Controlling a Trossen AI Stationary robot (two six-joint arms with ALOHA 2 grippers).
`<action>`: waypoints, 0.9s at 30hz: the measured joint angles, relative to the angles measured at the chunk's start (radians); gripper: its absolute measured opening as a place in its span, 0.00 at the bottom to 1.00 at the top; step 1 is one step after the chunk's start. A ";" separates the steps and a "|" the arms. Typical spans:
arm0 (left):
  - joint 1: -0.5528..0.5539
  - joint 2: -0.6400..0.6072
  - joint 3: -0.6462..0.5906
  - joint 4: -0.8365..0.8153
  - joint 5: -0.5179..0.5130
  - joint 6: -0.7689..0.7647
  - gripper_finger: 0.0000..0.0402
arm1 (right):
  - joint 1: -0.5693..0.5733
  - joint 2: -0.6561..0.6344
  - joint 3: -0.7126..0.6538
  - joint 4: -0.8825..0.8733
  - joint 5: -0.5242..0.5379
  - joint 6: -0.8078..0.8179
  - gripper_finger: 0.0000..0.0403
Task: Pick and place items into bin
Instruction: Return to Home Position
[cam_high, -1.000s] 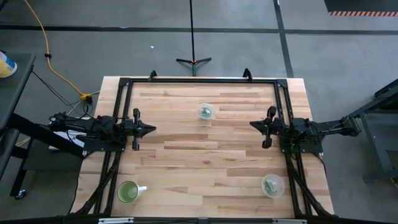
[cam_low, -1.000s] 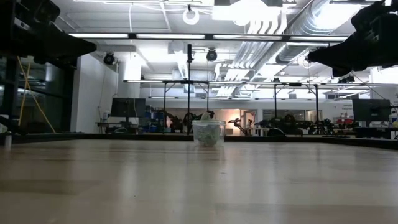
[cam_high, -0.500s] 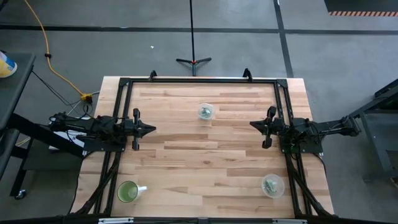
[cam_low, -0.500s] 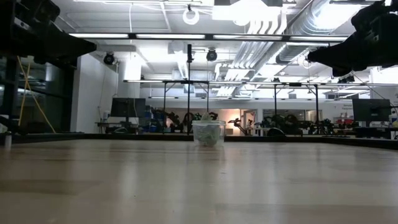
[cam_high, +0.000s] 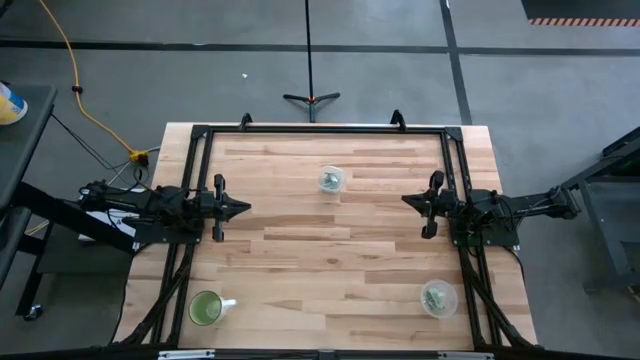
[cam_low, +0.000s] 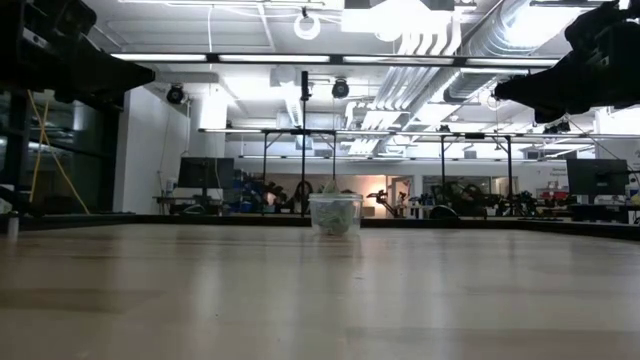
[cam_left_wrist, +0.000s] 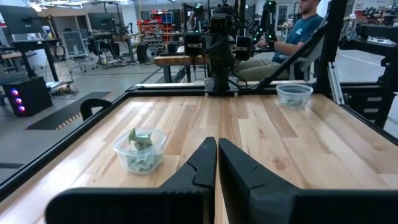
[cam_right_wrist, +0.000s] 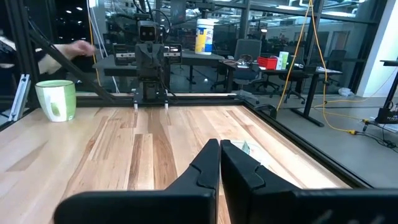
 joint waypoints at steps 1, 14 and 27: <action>0.000 0.000 0.000 0.000 0.000 0.000 0.13 | 0.000 0.000 0.000 0.000 0.000 0.000 0.01; 0.000 0.000 0.000 0.000 0.000 0.000 0.13 | 0.000 0.000 0.000 0.000 0.000 0.000 0.02; 0.000 0.000 0.000 0.000 0.000 0.000 0.13 | 0.000 0.000 0.000 0.000 0.000 0.000 0.01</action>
